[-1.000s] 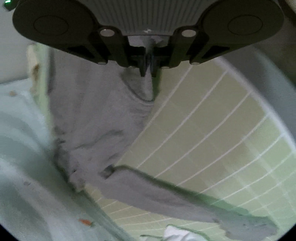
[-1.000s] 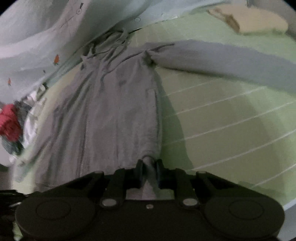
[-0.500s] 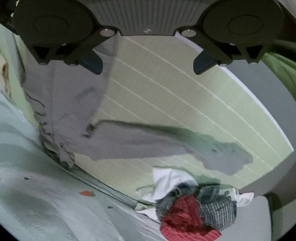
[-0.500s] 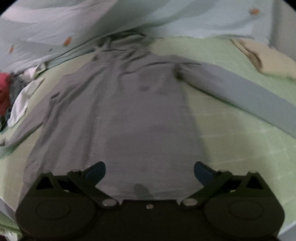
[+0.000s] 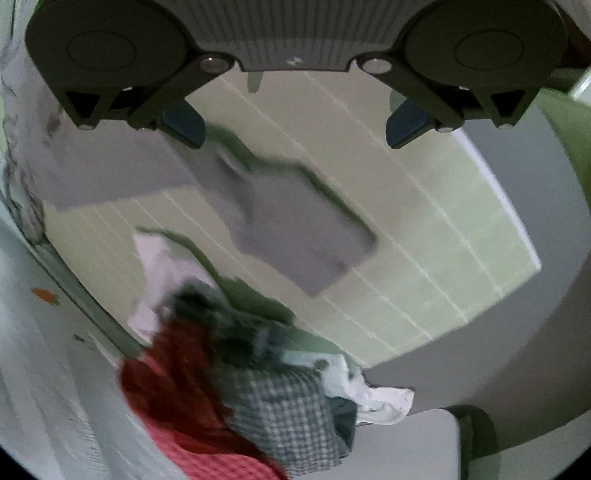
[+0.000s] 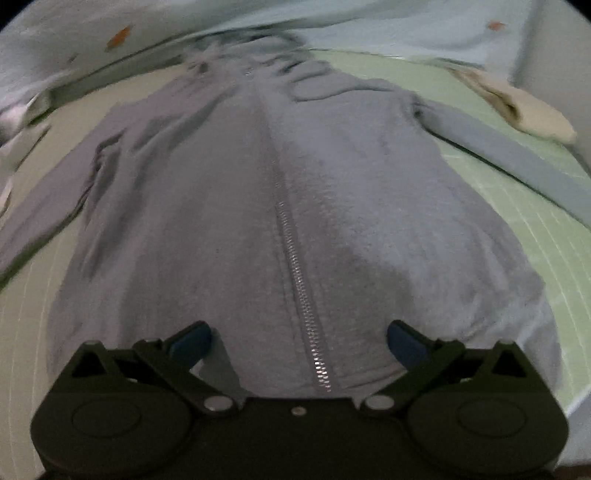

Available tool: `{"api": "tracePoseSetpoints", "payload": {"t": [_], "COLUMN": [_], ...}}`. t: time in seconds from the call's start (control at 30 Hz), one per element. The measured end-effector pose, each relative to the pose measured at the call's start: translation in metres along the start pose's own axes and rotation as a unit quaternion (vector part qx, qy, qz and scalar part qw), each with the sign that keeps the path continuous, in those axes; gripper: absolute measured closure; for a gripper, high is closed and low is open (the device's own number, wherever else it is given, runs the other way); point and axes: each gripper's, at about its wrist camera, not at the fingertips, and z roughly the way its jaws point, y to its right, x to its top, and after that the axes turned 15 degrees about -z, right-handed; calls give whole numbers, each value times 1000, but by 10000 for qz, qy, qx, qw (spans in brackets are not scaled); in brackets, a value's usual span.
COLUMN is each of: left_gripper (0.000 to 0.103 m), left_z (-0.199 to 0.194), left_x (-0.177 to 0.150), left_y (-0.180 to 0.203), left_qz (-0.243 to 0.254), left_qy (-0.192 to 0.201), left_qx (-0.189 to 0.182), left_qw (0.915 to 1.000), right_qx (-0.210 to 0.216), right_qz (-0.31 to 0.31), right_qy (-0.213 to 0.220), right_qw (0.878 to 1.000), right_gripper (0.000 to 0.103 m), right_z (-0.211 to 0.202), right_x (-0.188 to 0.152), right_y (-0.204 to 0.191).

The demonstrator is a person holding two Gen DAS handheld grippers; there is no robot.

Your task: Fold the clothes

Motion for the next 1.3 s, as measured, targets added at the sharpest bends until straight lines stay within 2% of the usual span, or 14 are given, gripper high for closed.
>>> {"api": "tracePoseSetpoints", "payload": {"t": [0.17,0.23,0.3,0.43,0.47,0.5,0.7,0.87,1.13,1.27,1.3], "left_gripper": [3,11,26,46,65,93,97,98,98,98,98], "left_z": [31,40,51,62,61,60,46,20,-49,-48,-40], "left_x": [42,51,56,62,62,61,64,59,53,42,37], "left_y": [-9,-8,-7,-6,-6,-6,-24,-24,-24,-34,-42], "left_qz": [30,126,125,170,251,333,-23,48,-68,-57,-168], "left_qy": [-181,-200,-271,-252,-192,-130,-88,229,832,612,413], "left_qx": [-33,-64,-10,172,224,277,5,-18,-222,148,263], "left_qw": [9998,9997,9996,9994,9992,9990,10000,9997,9963,9980,9987], "right_qx": [-299,-270,-303,-454,-492,-530,-637,-592,-482,-441,-436], "right_qz": [553,684,842,1031,1047,1043,993,965,748,699,689], "right_qy": [-161,-223,-252,-340,-362,-380,-367,-328,-249,-201,-187], "right_qw": [9979,9970,9957,9931,9926,9924,9923,9930,9957,9964,9965], "right_gripper": [0,0,0,0,0,0,0,0,0,0,0], "right_z": [-5,-10,-14,-15,-14,-13,-13,-13,-11,-12,-12], "right_x": [-6,-12,-18,-17,-16,-14,-14,-16,-13,-14,-14], "right_y": [-13,-18,-23,-29,-30,-31,-38,-38,-37,-37,-37]}}
